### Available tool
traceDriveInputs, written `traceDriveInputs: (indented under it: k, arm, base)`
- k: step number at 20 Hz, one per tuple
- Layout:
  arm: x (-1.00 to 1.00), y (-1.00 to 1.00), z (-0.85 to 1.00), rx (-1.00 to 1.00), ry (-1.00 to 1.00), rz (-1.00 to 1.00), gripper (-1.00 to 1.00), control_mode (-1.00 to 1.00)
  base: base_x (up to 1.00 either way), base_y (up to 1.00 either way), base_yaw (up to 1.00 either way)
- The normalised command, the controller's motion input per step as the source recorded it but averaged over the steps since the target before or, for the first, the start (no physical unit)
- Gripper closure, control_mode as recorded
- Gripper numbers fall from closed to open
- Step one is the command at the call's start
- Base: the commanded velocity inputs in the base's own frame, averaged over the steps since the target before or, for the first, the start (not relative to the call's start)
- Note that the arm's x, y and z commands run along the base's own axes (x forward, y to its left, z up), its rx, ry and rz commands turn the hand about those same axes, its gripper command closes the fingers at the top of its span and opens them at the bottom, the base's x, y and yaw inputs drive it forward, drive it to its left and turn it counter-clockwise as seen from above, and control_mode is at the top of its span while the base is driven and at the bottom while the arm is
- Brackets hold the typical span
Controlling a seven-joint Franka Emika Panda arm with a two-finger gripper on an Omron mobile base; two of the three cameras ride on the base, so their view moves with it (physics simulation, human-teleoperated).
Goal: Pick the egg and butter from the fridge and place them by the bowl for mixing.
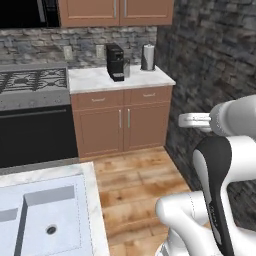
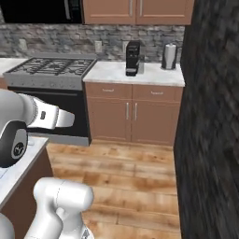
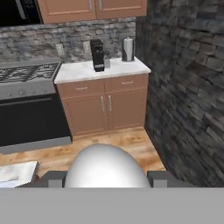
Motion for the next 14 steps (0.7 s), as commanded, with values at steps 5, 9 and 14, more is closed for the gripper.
traceDriveInputs:
  k: [5,9,14]
  arm:
    - [0.0,0.0,0.0,0.0,0.0,0.0,1.0,1.0]
    - [0.0,0.0,0.0,0.0,0.0,0.0,1.0,1.0]
    - [0.0,0.0,0.0,0.0,0.0,0.0,1.0,1.0]
  base:
    - [0.72,-0.19,0.09]
    - [0.72,-0.19,0.1]
    - [0.72,-0.2,0.09]
